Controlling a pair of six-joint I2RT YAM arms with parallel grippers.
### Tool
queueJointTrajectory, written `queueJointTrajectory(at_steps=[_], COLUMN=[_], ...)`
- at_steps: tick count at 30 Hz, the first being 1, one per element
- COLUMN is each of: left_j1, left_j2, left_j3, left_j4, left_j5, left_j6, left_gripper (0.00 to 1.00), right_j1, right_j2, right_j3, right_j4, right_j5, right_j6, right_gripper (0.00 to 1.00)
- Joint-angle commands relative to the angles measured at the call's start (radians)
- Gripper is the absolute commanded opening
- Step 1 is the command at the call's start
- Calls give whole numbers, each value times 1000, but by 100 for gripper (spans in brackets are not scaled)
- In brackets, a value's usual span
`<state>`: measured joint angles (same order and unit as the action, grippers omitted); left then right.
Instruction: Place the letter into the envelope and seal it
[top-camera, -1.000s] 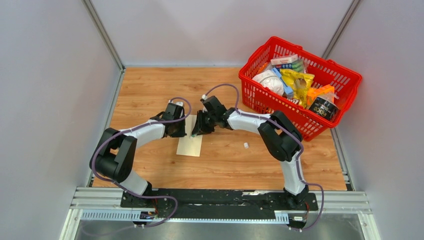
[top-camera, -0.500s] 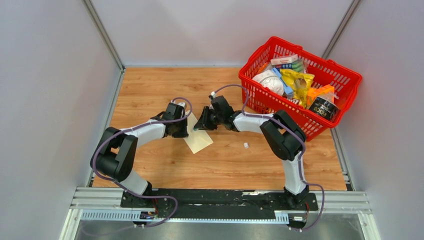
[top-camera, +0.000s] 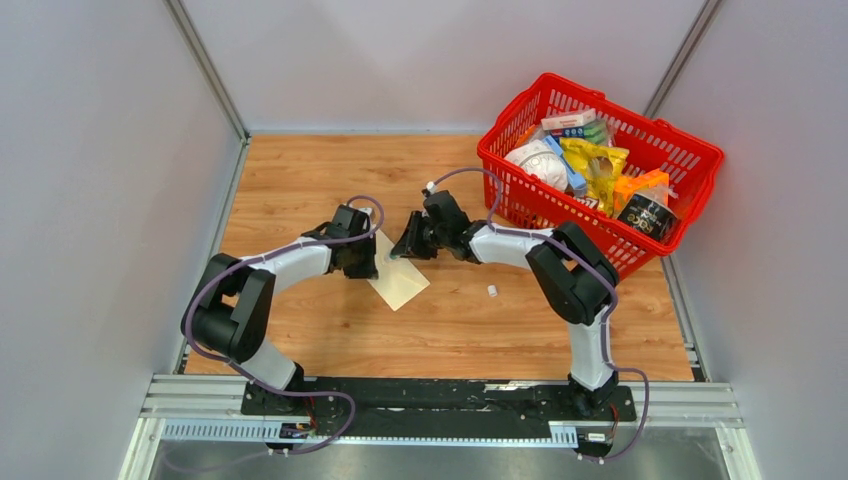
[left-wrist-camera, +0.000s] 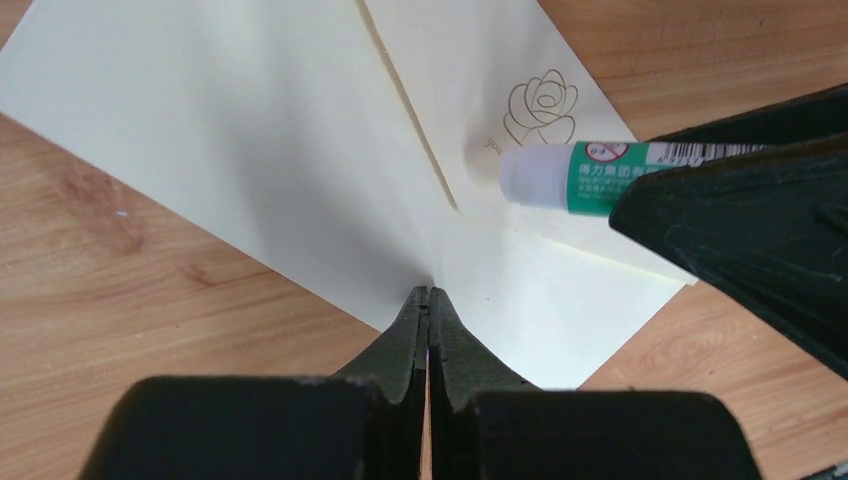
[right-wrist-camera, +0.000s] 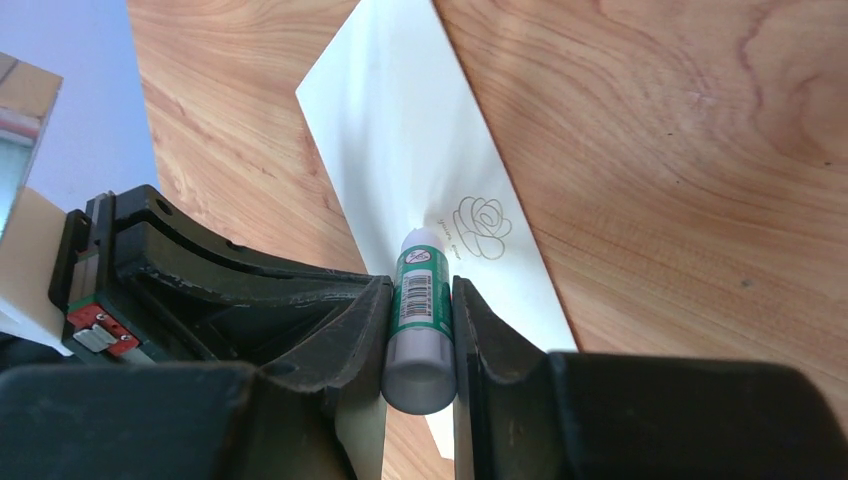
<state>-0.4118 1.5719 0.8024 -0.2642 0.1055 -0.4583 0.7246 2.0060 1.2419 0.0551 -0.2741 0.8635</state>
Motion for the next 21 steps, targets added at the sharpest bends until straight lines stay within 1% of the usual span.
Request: queueJointTrajectory(at_steps=[1, 8, 12, 15, 18, 21], left_j1=[2, 19, 28, 45, 57, 57], left_j2=[-26, -46, -35, 31, 127, 169], left_j3=[46, 145, 188, 233, 270, 255], left_j4=[-119, -167, -153, -120, -110, -95], left_j5=[59, 85, 76, 72, 115, 132], left_j6=[-16, -28, -42, -46, -49, -56], left_gripper=[0, 0, 0, 0, 0, 0], right_j1=[-4, -2, -2, -4, -2, -2], right_j2=[-47, -96, -139, -176, -207, -234], right_j3=[5, -21, -16, -12, -12, -19], right_j4=[-34, -52, -110, -156, -198, -221], right_j5=[30, 61, 93, 122, 144, 154], right_j6=[-14, -29, -40, -41, -46, -50], right_gripper=[0, 0, 0, 0, 0, 0])
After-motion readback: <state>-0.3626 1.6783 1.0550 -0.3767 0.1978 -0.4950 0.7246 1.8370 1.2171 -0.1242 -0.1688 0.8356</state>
